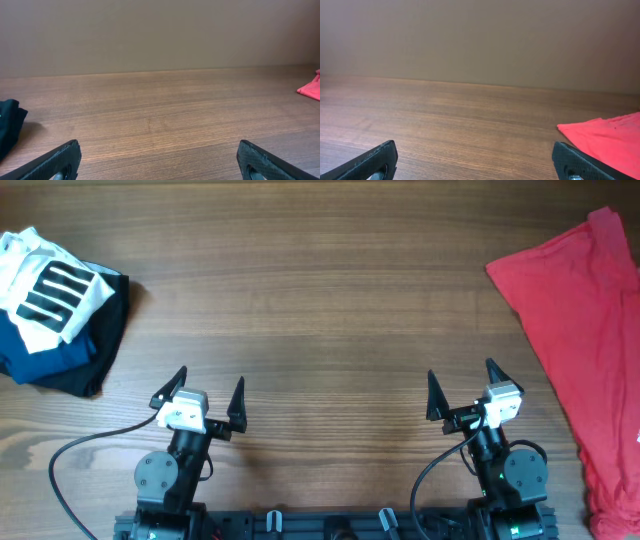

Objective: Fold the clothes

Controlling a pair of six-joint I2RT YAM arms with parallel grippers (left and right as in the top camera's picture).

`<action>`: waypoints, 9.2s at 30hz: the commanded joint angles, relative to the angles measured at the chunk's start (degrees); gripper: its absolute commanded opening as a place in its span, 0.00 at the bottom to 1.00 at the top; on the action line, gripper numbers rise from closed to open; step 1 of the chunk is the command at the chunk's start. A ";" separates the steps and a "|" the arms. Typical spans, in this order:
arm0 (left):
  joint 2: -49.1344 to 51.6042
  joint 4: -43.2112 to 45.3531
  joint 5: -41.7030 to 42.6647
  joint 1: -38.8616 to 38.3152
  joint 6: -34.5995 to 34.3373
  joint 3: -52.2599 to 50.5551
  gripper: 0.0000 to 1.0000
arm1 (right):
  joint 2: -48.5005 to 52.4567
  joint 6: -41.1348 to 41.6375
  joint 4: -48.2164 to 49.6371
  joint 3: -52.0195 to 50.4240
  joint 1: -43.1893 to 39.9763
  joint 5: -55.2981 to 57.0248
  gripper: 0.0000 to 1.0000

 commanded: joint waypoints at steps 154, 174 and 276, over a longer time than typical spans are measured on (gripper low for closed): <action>30.80 -24.33 12.55 -0.07 -19.91 31.93 1.00 | 75.41 21.49 -41.68 61.18 -5.25 3.67 1.00; 71.04 -2.49 21.97 -35.56 -40.30 31.93 1.00 | 68.78 29.75 -53.46 61.18 -7.82 5.77 1.00; 81.31 -34.49 2.49 5.57 -37.24 49.24 1.00 | 68.81 22.10 -60.04 61.16 -13.31 6.21 1.00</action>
